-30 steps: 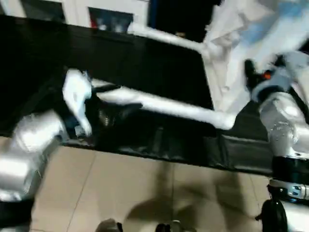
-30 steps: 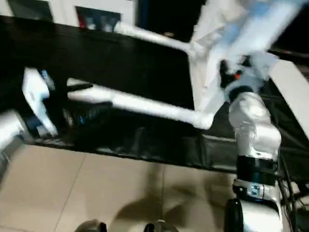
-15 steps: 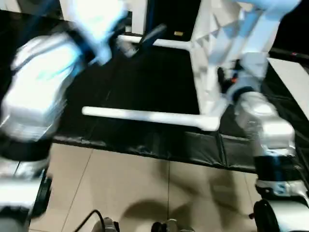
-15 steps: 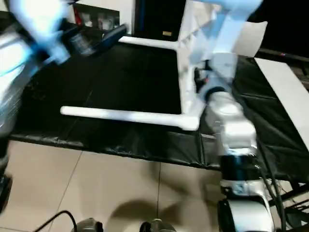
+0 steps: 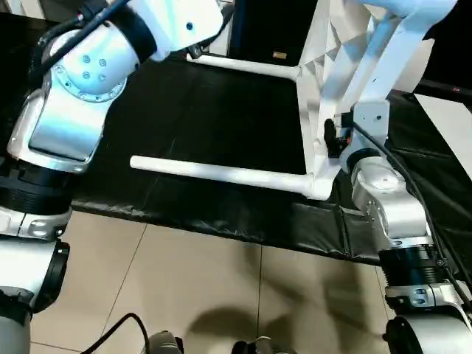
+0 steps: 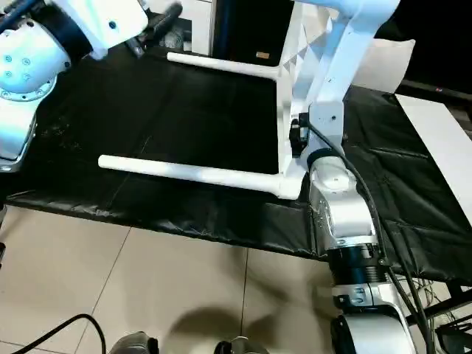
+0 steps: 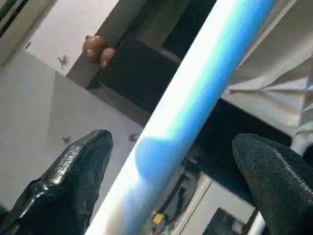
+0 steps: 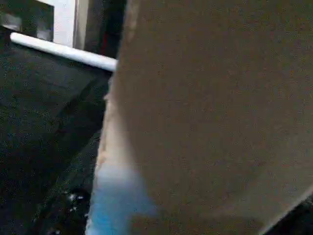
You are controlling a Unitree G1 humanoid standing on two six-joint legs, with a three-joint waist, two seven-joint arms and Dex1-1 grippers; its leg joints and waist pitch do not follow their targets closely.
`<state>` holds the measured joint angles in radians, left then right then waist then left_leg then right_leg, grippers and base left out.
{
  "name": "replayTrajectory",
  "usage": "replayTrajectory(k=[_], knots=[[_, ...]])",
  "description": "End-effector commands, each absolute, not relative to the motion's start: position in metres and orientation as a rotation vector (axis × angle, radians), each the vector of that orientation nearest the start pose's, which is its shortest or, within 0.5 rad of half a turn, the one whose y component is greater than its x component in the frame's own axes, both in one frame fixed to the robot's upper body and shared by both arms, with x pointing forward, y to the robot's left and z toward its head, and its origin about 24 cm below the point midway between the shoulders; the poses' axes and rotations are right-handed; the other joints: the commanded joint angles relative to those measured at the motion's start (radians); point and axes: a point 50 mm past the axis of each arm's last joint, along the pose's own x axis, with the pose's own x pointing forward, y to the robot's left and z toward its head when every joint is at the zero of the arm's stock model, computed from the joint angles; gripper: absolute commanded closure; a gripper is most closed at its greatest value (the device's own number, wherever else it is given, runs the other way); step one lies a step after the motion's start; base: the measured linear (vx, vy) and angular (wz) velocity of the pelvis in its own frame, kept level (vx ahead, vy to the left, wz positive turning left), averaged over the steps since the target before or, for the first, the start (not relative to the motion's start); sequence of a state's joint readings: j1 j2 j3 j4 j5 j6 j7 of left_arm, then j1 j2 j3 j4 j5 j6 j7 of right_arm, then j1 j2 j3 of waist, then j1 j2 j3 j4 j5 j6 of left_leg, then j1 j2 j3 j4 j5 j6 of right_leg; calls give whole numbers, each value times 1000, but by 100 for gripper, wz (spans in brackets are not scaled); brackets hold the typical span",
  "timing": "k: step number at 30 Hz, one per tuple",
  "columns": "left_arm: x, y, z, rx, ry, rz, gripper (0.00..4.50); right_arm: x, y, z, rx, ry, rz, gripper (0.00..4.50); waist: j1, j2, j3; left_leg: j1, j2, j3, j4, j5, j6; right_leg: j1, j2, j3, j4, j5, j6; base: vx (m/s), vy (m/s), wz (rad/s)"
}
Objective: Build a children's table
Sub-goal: Flip table
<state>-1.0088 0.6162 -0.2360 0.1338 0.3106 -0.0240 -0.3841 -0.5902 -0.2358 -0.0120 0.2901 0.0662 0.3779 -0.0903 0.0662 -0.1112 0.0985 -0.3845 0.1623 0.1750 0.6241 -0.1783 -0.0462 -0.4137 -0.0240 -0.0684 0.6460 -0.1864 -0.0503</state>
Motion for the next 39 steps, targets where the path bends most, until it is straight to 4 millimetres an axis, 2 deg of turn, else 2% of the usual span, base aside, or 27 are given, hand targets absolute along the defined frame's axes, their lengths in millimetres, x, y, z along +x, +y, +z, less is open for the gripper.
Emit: replayTrajectory(k=[1, 3, 5, 7, 9, 13, 14, 15, 19, 20, 21, 22, 23, 25, 27, 30, 31, 32, 34, 37, 38, 39], knots=[[346, 130, 316, 1153, -689, -309, 0, 360, -176, 119, -185, 81, -74, 121, 2, 22, -90, 23, 63, -27, -64, -167, -77, 55, -121, 73, -88, -262, -65, 0, 0, 0], [354, 133, 316, 1151, -669, -284, 0, 361, -174, 118, -180, 74, -63, 136, 1, 17, -91, 20, 66, -31, -66, -162, -76, 59, -124, 71, -86, -257, -69, 0, 0, 0], [361, 134, 316, 1146, -666, -260, 36, 362, -172, 117, -186, 72, -57, 165, 2, 19, -93, 20, 65, -30, -65, -153, -72, 58, -124, 71, -84, -237, -77, 0, 0, 0], [363, 134, 316, 1146, -670, -249, 36, 362, -172, 117, -189, 72, -53, 171, 2, 20, -93, 19, 68, -31, -65, -138, -69, 59, -126, 72, -81, -204, -88, 0, 0, 0], [368, 133, 315, 1141, -654, -251, 72, 362, -170, 115, -195, 74, -45, 199, 4, 27, -95, 21, 68, -29, -65, -131, -68, 59, -125, 72, -79, -162, -103, 0, 0, 0], [374, 130, 315, 1134, -641, -268, 94, 363, -171, 115, -214, 69, -44, 224, 7, 26, -93, 21, 68, -31, -66, -150, -70, 61, -128, 72, -81, -180, -108, 0, 0, 0], [375, 130, 314, 1132, -637, -273, 94, 363, -171, 115, -221, 65, -43, 224, 8, 29, -93, 22, 68, -31, -66, -157, -71, 60, -128, 72, -82, -186, -109, 0, 0, 0], [376, 129, 313, 1129, -631, -279, 119, 363, -171, 116, -229, 61, -42, 230, 8, 28, -92, 23, 69, -31, -66, -161, -70, 59, -127, 71, -83, -191, -109, 0, 0, 0], [381, 130, 313, 1103, -609, -285, 130, 364, -173, 122, -266, 35, -33, 233, 14, 30, -92, 25, 67, -30, -65, -170, -66, 58, -127, 72, -89, -214, -105, 0, 0, 0], [383, 132, 316, 1025, -596, -290, 151, 366, -177, 131, -316, 8, -17, 234, 16, 32, -91, 26, 69, -32, -67, -176, -70, 57, -128, 71, -86, -220, -106, 0, 0, 0], [383, 132, 318, 976, -588, -305, 164, 367, -179, 136, -336, -4, -11, 235, 19, 28, -91, 26, 68, -30, -64, -177, -70, 60, -129, 70, -87, -224, -109, 0, 0, 0], [383, 132, 318, 976, -588, -305, 170, 367, -179, 136, -336, -4, -11, 235, 19, 28, -91, 26, 68, -30, -64, -177, -70, 60, -129, 70, -87, -224, -109, 0, 0, 0], [382, 130, 316, 873, -563, -356, 171, 370, -186, 151, -377, -29, -4, 235, 20, 23, -91, 22, 65, -27, -62, -162, -55, 63, -129, 71, -86, -226, -112, 0, 0, 0], [382, 128, 315, 836, -552, -380, 177, 372, -189, 156, -391, -39, -3, 235, 26, 22, -94, 18, 61, -23, -57, -128, -36, 66, -130, 72, -84, -220, -117, 0, 0, 0], [383, 128, 311, 704, -528, -418, 185, 375, -197, 176, -425, -71, 18, 235, 28, 25, -92, 13, 56, -19, -55, -106, -17, 68, -126, 70, -86, -222, -116, 0, 0, 0], [386, 127, 304, 535, -477, -469, 186, 377, -206, 204, -481, -111, 67, 236, 36, 28, -93, 11, 52, -16, -51, -90, 9, 68, -121, 67, -87, -232, -110, 0, 0, 0], [386, 127, 304, 535, -477, -469, 186, 377, -206, 204, -481, -111, 67, 236, 37, 30, -92, 10, 52, -15, -52, -92, 15, 65, -120, 66, -89, -241, -108, 0, 0, 0], [386, 129, 305, 417, -473, -465, 186, 379, -215, 230, -542, -146, 108, 239, 36, 29, -92, 12, 52, -15, -51, -101, 17, 66, -118, 63, -88, -252, -111, 0, 0, 0], [386, 130, 306, 386, -474, -458, 186, 379, -217, 237, -561, -155, 121, 241, 40, 30, -94, 13, 53, -14, -49, -104, 24, 65, -118, 64, -92, -255, -110, 0, 0, 0], [386, 137, 309, 189, -470, -416, 186, 377, -220, 261, -603, -186, 240, 242, 44, 32, -90, 14, 54, -16, -49, -124, 35, 61, -118, 60, -97, -299, -101, 0, 0, 0], [386, 139, 309, 148, -464, -413, 186, 376, -220, 267, -600, -199, 277, 193, 43, 32, -88, 17, 57, -17, -49, -141, 37, 59, -121, 59, -98, -313, -110, 0, 0, 0], [385, 139, 307, 124, -452, -413, 186, 375, -220, 272, -606, -215, 317, 181, 47, 33, -90, 19, 59, -18, -49, -141, 40, 56, -120, 58, -98, -314, -108, 0, 0, 0]])
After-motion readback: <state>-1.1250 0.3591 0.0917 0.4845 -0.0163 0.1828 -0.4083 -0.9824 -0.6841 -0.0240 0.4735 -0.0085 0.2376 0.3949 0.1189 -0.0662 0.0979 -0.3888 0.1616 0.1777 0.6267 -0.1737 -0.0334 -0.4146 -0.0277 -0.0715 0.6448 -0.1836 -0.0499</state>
